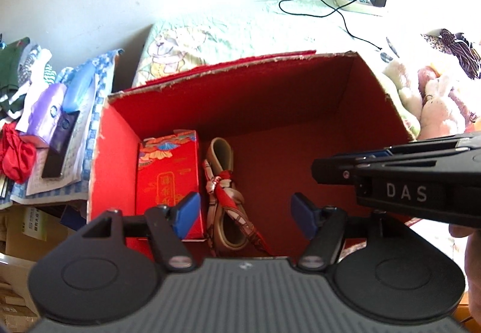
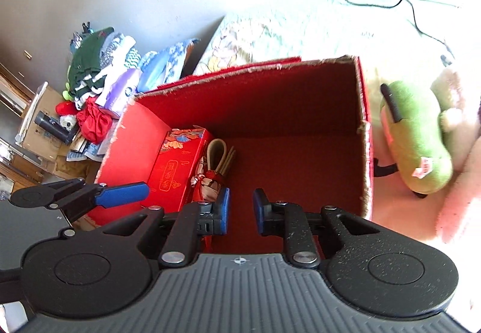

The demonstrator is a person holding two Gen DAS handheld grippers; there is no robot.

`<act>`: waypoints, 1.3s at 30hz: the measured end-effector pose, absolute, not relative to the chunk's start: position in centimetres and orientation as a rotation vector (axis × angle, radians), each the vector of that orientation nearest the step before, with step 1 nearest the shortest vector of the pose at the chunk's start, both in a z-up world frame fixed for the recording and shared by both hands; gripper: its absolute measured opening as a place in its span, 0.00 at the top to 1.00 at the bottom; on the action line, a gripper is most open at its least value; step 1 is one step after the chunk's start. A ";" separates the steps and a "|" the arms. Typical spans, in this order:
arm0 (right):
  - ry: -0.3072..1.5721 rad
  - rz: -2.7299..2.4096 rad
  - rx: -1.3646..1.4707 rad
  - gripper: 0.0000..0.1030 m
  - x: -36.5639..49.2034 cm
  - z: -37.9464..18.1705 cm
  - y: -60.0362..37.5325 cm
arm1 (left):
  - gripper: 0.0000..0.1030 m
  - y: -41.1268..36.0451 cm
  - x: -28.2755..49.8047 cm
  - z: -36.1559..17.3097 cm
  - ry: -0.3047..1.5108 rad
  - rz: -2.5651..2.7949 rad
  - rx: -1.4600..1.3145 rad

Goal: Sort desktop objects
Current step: 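Withdraw the right gripper toward the orange gourd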

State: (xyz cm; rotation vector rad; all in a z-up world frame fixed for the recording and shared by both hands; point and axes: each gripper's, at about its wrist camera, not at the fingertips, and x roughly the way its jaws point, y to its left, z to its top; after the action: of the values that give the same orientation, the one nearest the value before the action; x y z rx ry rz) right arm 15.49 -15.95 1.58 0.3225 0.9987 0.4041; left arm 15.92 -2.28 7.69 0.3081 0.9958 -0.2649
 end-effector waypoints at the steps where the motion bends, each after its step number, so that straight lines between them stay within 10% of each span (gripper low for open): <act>1: 0.985 0.402 0.325 0.80 15.1 1.9 -16.1 | 0.31 -2.4 15.6 8.0 0.990 -0.261 0.307; 39: 0.997 0.495 0.580 0.75 5.0 -0.1 -22.7 | 0.34 -3.2 4.0 7.1 0.929 -0.279 0.184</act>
State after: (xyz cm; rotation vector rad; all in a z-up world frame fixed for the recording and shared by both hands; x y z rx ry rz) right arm 5.02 -22.71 -0.13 0.5797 0.9975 0.4951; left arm 4.02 -3.17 7.11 0.1839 0.9294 -0.2787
